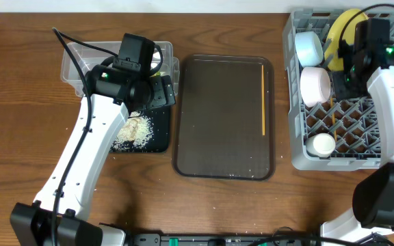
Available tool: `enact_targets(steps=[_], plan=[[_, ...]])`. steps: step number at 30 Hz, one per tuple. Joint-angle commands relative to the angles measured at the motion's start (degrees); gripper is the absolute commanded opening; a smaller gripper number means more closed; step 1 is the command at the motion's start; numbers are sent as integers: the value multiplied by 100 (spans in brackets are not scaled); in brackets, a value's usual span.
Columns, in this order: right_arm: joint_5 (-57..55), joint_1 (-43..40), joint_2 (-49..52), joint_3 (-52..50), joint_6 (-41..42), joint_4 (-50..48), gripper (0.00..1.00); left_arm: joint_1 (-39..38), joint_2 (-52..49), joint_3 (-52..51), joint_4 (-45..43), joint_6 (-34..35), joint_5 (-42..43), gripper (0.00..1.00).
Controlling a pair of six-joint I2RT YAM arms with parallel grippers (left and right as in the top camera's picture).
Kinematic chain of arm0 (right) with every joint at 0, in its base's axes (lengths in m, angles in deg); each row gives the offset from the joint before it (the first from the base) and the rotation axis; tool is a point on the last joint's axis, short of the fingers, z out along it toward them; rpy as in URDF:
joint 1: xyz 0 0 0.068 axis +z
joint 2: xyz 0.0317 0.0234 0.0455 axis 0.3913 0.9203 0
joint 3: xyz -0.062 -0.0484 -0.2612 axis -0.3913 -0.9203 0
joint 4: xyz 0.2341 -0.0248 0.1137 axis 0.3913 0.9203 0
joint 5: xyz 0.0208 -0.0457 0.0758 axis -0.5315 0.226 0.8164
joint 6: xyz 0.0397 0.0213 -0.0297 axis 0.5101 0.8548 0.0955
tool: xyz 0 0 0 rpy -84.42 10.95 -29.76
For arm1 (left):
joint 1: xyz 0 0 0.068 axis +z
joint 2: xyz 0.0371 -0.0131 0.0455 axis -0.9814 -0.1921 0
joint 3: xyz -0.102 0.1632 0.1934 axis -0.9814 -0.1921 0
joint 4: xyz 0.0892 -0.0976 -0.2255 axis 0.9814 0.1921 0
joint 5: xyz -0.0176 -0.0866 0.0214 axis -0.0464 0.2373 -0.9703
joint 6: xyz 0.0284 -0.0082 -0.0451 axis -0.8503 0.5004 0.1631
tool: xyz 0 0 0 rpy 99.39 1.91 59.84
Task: Sort waste into correct bins and load items into the dishwasher rack
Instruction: 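Return the right gripper to the brown tray and grasp the second chopstick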
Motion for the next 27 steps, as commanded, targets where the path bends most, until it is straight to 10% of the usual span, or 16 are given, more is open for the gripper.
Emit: enact_targets(steps=[1, 27], plan=[[1239, 297, -59, 651, 153, 39, 52, 31, -15, 24, 9, -11, -70, 91], [111, 2527, 2441, 817, 3174, -179, 43, 31, -15, 24, 9, -11, -70, 91]])
